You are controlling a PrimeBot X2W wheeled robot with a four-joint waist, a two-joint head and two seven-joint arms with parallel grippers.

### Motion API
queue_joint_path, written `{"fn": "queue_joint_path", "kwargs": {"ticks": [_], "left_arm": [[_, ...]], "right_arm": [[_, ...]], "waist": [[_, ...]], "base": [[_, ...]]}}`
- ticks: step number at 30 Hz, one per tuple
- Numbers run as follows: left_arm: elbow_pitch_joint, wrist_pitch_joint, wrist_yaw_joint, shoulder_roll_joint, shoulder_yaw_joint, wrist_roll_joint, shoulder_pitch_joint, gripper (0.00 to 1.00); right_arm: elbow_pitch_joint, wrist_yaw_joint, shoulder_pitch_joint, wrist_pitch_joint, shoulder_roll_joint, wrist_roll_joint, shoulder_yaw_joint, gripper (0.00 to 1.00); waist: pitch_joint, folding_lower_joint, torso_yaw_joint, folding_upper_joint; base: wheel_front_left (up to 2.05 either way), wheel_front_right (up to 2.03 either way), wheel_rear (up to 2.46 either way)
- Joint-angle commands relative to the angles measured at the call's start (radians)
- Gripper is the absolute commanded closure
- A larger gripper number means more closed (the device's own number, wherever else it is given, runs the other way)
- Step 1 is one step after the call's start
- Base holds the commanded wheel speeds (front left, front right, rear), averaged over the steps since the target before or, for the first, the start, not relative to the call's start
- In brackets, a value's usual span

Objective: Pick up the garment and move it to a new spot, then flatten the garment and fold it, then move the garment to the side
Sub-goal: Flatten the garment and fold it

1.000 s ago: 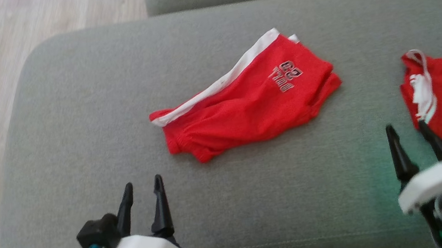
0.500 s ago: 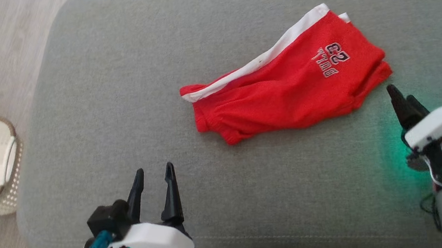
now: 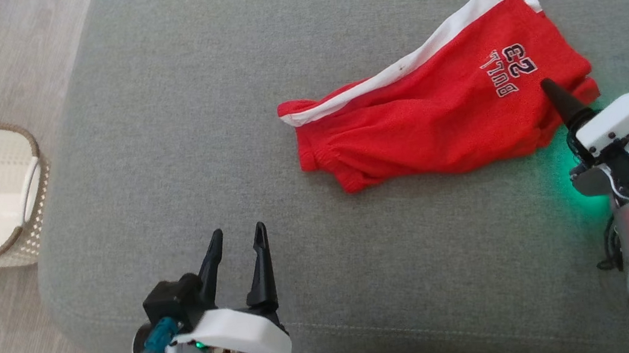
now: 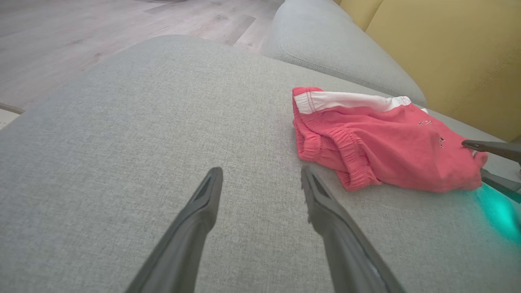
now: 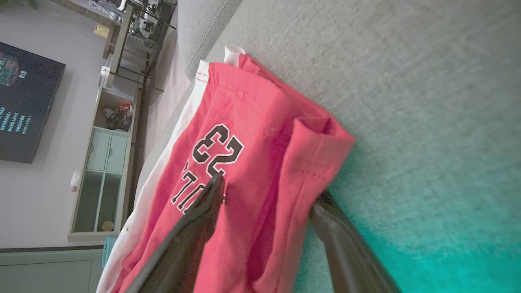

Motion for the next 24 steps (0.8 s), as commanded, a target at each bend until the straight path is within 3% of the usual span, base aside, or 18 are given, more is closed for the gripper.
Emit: {"fn": "queue_joint_path", "kwargs": {"ticks": [1, 16, 17, 18, 24], "left_arm": [[-0.031, -0.012, 0.003, 0.005, 0.026, 0.008, -0.039, 0.00], [-0.058, -0.012, 0.012, 0.005, -0.005, -0.018, -0.092, 0.00], [-0.058, -0.012, 0.013, 0.005, -0.005, -0.020, -0.093, 0.00], [-0.058, -0.012, 0.014, 0.005, -0.006, -0.021, -0.093, 0.00], [-0.048, -0.012, 0.019, 0.005, 0.001, -0.022, -0.085, 0.00]], "right_arm": [[0.011, 0.000, -0.022, 0.008, 0.016, 0.006, 0.018, 0.00], [0.182, 0.000, -0.180, 0.004, -0.014, -0.130, -0.004, 0.00], [0.192, 0.000, -0.189, 0.001, -0.014, -0.141, -0.001, 0.46], [0.197, 0.000, -0.195, -0.011, -0.016, -0.154, 0.003, 1.00], [0.179, 0.000, -0.190, -0.088, -0.006, -0.157, 0.029, 1.00]], "waist": [[0.007, 0.0000, 0.007, -0.0001], [0.070, 0.0000, 0.063, -0.0001], [0.071, 0.0000, 0.065, -0.0001], [0.071, 0.0000, 0.066, -0.0001], [0.044, 0.0000, 0.055, -0.0001]], "base": [[0.00, 0.00, 0.00], [0.00, 0.00, 0.00], [0.00, 0.00, 0.00], [0.00, 0.00, 0.00], [0.00, 0.00, 0.00]]}}
